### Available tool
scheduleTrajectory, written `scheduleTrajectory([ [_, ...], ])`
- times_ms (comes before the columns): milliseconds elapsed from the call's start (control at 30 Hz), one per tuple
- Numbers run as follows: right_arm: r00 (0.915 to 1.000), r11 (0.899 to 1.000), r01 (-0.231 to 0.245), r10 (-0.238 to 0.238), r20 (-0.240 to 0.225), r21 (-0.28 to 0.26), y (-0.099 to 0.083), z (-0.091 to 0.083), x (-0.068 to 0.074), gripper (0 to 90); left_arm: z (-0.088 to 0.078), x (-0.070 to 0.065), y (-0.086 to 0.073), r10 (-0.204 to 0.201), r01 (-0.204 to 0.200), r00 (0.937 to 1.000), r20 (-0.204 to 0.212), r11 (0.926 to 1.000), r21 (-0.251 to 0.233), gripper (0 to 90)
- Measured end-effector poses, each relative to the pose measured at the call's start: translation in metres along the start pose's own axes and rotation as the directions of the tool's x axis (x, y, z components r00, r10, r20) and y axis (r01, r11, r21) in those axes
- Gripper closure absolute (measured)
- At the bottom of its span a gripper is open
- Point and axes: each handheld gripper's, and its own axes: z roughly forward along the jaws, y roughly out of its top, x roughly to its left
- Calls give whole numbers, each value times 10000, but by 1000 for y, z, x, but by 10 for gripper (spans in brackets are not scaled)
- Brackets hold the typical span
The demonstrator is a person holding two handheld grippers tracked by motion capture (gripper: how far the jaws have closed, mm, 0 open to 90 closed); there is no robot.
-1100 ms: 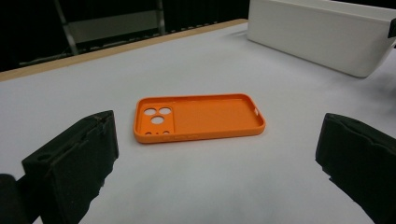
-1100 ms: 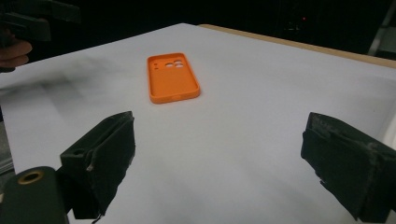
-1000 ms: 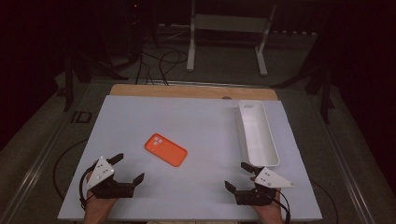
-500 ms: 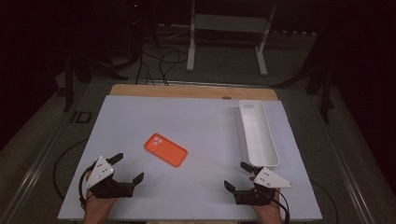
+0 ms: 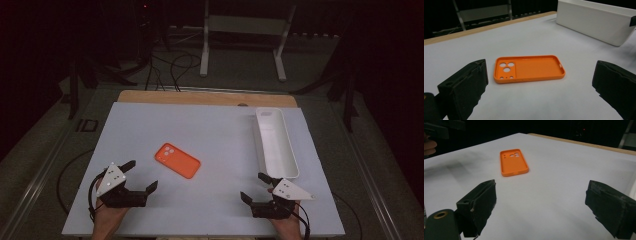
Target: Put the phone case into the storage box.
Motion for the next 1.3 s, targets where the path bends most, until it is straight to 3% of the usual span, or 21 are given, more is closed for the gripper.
scheduleTrajectory([
  [400, 10000, 10000, -50, 50, 30, -10, 0, 1, 1, 99, 22, 3, 13, -100, 97, 9999, 118, 9996, 257, 22],
  [733, 10000, 10000, -53, 53, 30, -43, 0, 0, -1, 100, 40, 1, 18, 158, -175, 9995, 285, 9982, 577, 21],
  [1300, 10000, 10000, -10, 10, -1, -16, 0, 1, -1, 100, 65, -2, 25, 236, -286, 9980, 581, 9959, 854, 17],
])
